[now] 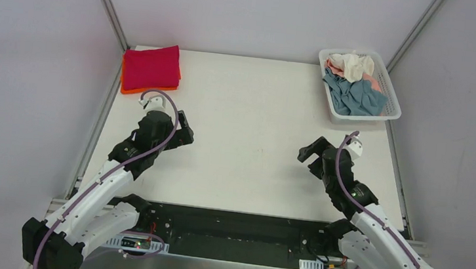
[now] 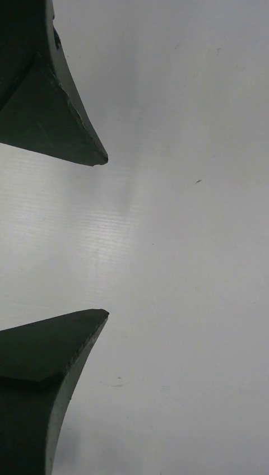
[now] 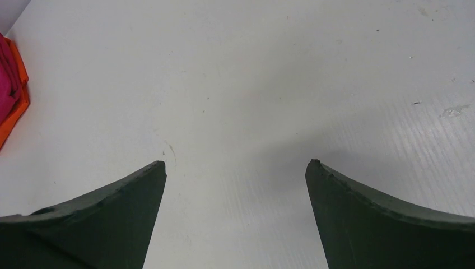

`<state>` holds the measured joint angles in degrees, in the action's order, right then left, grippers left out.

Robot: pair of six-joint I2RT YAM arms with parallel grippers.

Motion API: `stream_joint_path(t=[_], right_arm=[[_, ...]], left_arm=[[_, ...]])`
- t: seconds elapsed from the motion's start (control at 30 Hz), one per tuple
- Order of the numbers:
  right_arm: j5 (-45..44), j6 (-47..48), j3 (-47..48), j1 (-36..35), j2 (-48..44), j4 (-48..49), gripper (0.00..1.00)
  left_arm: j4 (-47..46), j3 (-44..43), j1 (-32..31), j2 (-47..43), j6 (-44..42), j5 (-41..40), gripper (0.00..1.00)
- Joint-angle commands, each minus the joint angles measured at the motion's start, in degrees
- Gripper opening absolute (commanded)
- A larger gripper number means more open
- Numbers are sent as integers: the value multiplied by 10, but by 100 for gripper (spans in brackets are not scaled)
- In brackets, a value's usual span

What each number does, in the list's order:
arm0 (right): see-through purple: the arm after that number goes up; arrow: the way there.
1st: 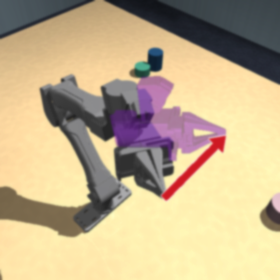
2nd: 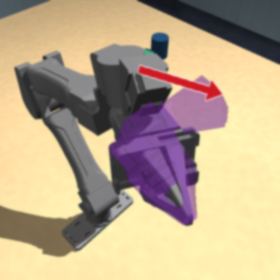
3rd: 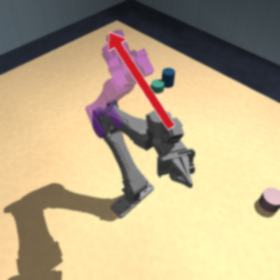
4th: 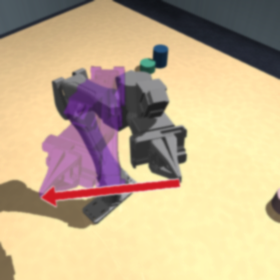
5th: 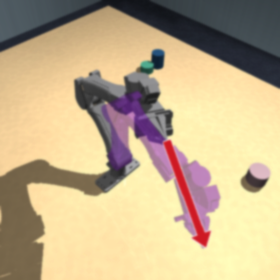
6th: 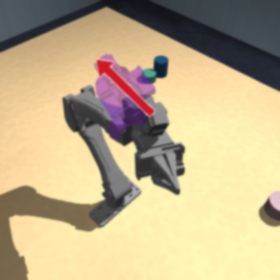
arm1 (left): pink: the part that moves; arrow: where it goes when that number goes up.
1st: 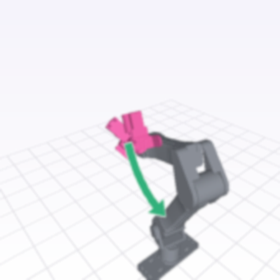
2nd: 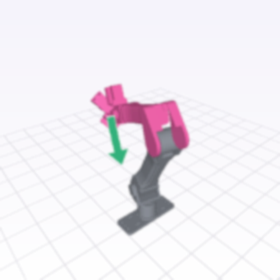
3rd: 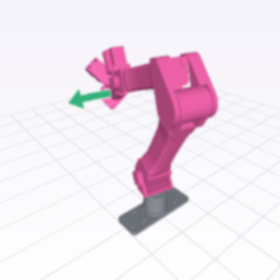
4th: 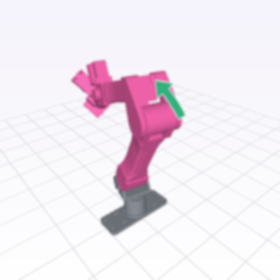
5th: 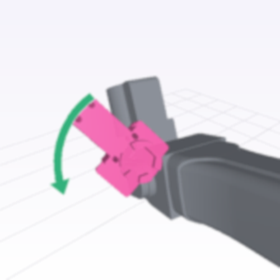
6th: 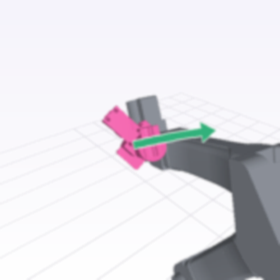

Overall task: Fold and stack the t-shirts
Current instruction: Grab crumpled tshirt from bin with the right arm

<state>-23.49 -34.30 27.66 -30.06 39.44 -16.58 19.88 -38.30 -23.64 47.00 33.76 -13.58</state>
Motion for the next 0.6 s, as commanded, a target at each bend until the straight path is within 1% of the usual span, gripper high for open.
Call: stream_joint_path(t=[0.0,0.1,0.17,0.23,0.27,0.33,0.43,0.57], right_arm=[[2,-2,33,1,6,25,100],[-31,13,78,2,32,31,100],[-60,47,142,3,81,11,100],[-90,63,223,14,145,-40,99],[-92,68,262,29,177,-62,100],[-69,63,337,80,242,-99,100],[-25,75,418,157,338,-88,99],[-4,103,531,220,450,-84,100]], left_arm=[[-19,10,-2,-4,2,-4,99],[-20,9,-2,-7,1,-6,99],[-19,8,-2,-7,2,-9,99],[-22,8,-2,-4,4,-6,99],[-23,7,-2,-1,5,-5,99],[-25,5,-2,7,5,-3,99],[-26,0,-2,19,8,-7,99],[-26,-3,-2,36,10,-22,99]])
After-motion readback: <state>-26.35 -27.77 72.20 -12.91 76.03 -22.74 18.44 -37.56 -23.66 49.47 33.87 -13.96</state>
